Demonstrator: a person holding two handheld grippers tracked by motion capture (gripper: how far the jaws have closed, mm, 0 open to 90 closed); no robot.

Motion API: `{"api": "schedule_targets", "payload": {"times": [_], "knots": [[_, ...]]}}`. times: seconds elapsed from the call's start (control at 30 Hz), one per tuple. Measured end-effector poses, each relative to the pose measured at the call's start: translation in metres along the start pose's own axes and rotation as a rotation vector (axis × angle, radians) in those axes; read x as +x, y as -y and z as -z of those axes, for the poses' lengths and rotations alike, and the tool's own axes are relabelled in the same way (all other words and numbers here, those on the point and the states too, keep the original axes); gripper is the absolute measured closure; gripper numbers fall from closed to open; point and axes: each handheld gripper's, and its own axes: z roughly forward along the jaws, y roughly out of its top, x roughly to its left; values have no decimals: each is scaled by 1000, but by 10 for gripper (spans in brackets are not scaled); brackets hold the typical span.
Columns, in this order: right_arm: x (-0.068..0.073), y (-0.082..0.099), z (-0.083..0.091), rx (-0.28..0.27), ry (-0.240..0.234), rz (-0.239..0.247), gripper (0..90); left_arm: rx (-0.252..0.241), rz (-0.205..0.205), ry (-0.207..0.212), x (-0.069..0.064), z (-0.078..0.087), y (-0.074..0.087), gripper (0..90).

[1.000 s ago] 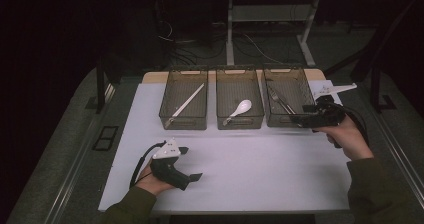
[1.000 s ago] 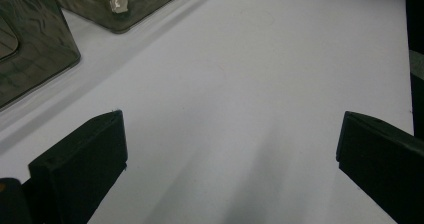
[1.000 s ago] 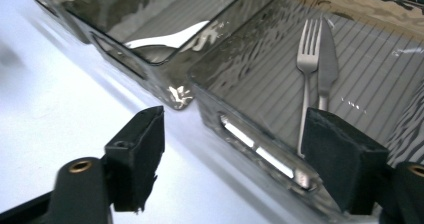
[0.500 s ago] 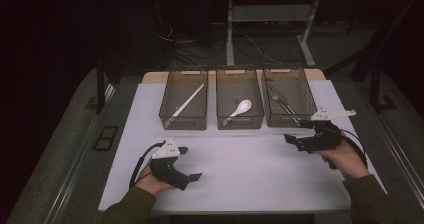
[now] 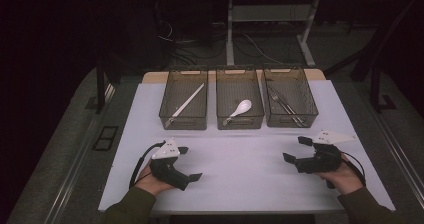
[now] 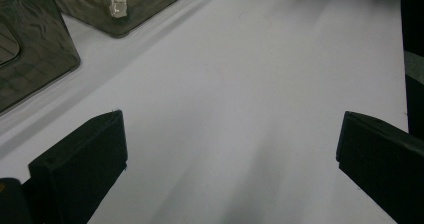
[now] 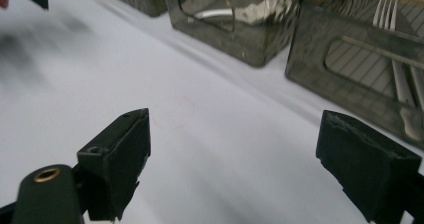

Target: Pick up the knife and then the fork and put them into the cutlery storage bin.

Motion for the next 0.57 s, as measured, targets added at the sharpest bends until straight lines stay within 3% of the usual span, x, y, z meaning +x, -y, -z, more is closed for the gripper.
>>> {"api": "schedule_targets", "payload": {"times": [0.23,0.57], "knots": [[5,15,4,-13,-19,-40,141,4,-3,0,0,0,0,0],[7,18,5,-13,-22,-40,141,2,-5,-1,0,1,0,0]]}}
